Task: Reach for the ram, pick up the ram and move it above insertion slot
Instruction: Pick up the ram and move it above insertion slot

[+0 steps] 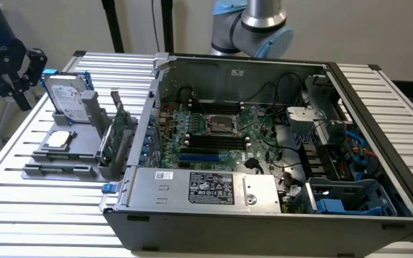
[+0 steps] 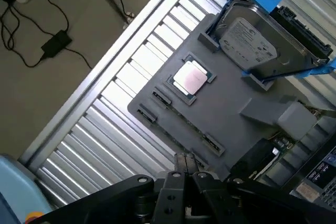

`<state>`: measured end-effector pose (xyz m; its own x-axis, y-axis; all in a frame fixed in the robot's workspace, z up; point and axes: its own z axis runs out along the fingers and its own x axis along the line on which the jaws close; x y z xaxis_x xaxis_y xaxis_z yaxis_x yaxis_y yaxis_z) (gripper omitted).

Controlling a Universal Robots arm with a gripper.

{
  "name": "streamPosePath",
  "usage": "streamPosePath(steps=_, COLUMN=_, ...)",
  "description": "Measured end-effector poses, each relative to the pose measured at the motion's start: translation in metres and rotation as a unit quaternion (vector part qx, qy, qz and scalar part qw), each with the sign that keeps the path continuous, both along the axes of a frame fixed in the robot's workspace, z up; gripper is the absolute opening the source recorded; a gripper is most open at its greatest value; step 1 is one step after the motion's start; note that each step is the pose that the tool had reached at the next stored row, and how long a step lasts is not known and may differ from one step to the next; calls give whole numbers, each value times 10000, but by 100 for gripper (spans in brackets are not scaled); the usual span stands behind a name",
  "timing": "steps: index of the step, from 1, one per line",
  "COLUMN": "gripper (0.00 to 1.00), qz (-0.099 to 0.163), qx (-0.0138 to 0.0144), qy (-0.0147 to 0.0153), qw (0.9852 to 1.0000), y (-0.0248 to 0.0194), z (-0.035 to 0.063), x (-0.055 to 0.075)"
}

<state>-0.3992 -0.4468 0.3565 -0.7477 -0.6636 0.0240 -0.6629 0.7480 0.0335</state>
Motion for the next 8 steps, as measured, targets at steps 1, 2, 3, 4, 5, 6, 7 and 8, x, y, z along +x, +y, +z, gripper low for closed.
streamPosePath(steps=1, gripper=11, qz=90, qx=0, qy=0, qw=10000, y=0, z=-2, x=0)
streamPosePath(steps=2, gripper=11, qz=182, qx=0, qy=0, qw=9998, y=0, z=-3, x=0)
streamPosePath(steps=3, gripper=11, qz=273, qx=0, qy=1, qw=9996, y=0, z=-5, x=0)
streamPosePath(steps=4, gripper=11, qz=363, qx=0, qy=0, qw=9993, y=0, z=-7, x=0)
streamPosePath(steps=5, gripper=11, qz=455, qx=0, qy=0, qw=9990, y=0, z=-9, x=0)
streamPosePath(steps=6, gripper=11, qz=543, qx=0, qy=1, qw=9985, y=0, z=-10, x=0)
streamPosePath(steps=7, gripper=11, qz=632, qx=0, qy=0, qw=9980, y=0, z=-12, x=0)
streamPosePath(steps=8, gripper=11, qz=722, qx=0, qy=0, qw=9974, y=0, z=-14, x=0)
